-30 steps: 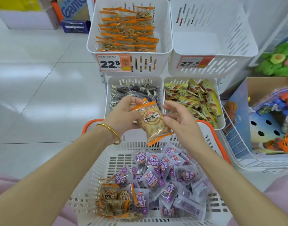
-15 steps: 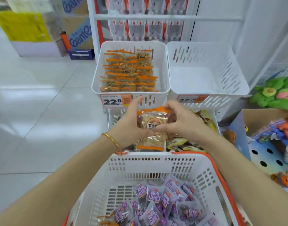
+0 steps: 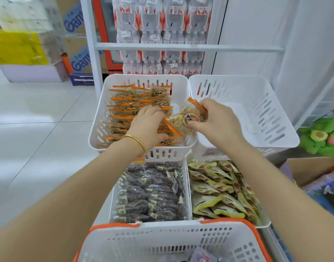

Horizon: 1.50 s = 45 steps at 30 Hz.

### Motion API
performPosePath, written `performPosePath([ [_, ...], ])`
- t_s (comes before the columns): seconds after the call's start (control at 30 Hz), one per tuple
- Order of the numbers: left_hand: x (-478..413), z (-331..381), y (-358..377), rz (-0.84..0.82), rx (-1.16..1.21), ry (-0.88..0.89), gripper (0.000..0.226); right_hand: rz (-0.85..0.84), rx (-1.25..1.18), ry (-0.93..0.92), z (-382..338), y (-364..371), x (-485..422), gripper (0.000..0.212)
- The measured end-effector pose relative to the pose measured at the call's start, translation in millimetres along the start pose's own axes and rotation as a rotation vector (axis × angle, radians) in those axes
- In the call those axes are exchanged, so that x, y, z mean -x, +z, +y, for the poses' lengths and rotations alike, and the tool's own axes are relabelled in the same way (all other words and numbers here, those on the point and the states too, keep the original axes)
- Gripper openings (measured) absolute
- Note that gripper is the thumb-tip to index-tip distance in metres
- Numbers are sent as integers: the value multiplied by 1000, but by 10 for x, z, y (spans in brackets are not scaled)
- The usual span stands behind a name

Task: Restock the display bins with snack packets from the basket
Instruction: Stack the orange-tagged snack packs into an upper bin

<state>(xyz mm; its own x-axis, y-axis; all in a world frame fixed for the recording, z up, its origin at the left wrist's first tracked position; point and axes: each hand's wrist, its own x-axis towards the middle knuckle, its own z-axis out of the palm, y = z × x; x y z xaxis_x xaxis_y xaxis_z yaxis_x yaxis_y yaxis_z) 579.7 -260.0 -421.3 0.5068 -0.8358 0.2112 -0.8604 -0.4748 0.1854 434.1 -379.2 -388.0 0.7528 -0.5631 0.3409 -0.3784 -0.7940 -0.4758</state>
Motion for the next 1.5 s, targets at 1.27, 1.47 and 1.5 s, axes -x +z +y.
performPosePath([
  [1.27,-40,200,87,-276,-21,10,32,80,466,-6,-275,498,143,37],
  [1.47,27,150,102,-190,35,-7,34,84,467,87,-277,558,59,36],
  [1.5,30,142,113,-177,39,-9,34,99,461,125,-277,551,43,35],
])
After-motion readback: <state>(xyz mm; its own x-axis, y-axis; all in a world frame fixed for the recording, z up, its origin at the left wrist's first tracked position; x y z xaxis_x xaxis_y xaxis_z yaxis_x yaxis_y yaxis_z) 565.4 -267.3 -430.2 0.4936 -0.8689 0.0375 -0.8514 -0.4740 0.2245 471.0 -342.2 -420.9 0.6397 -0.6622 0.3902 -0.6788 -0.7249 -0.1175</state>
